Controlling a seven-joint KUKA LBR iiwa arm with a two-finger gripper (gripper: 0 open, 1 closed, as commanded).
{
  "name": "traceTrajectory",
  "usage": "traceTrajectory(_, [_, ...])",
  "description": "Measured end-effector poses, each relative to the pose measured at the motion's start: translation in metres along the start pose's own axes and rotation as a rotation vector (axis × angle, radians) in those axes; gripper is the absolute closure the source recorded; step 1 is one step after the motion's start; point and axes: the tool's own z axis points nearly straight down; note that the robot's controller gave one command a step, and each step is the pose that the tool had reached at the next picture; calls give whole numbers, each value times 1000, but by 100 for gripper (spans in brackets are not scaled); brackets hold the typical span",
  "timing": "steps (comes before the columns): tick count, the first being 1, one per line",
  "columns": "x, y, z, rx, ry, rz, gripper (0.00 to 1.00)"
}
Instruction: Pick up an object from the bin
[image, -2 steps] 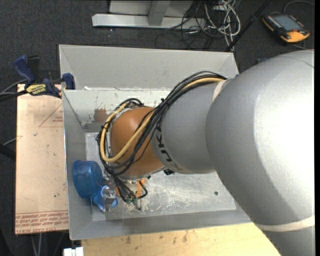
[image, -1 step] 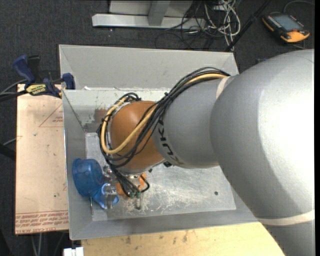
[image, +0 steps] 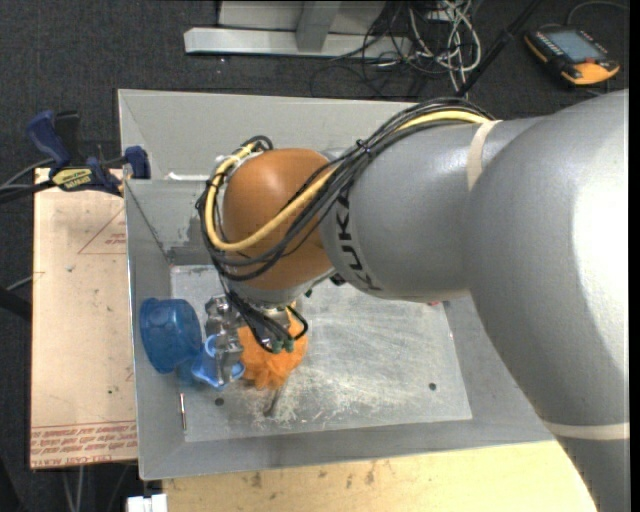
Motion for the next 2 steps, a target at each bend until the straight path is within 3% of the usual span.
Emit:
traceTrajectory(1, [50,16,-49,-1,-2,-24,100])
traceTrajectory(2, [50,16,-49,-1,-2,-24,100])
